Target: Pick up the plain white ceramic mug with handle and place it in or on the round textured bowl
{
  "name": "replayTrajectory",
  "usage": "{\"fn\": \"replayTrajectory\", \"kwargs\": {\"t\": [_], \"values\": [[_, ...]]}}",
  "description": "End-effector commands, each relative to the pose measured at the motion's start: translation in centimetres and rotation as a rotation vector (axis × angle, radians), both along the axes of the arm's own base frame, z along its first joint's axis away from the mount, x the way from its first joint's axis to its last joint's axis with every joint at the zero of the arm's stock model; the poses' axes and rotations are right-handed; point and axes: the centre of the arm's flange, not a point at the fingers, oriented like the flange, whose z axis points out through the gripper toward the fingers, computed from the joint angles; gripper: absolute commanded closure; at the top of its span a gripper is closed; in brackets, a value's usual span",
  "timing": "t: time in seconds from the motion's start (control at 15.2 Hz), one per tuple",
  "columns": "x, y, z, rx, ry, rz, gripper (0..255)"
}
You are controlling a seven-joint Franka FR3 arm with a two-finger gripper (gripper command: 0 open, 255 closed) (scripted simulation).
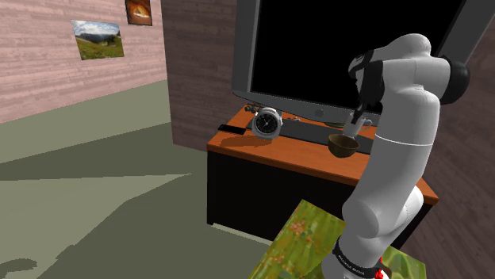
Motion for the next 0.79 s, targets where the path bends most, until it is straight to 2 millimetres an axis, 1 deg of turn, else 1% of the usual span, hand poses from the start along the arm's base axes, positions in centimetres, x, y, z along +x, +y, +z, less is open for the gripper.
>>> {"fn": "replayTrajectory", "kwargs": {"t": [0.0, 0.46, 0.53, 0.73], "values": [[0.0, 0.0, -1.0, -0.001, 0.0, 0.0, 255], [0.0, 0.0, -4.7, -0.001, 0.0, 0.0, 255], [0.0, 0.0, -5.0, -0.001, 0.0, 0.0, 255], [0.0, 0.0, -5.0, -0.001, 0.0, 0.0, 255]]}}
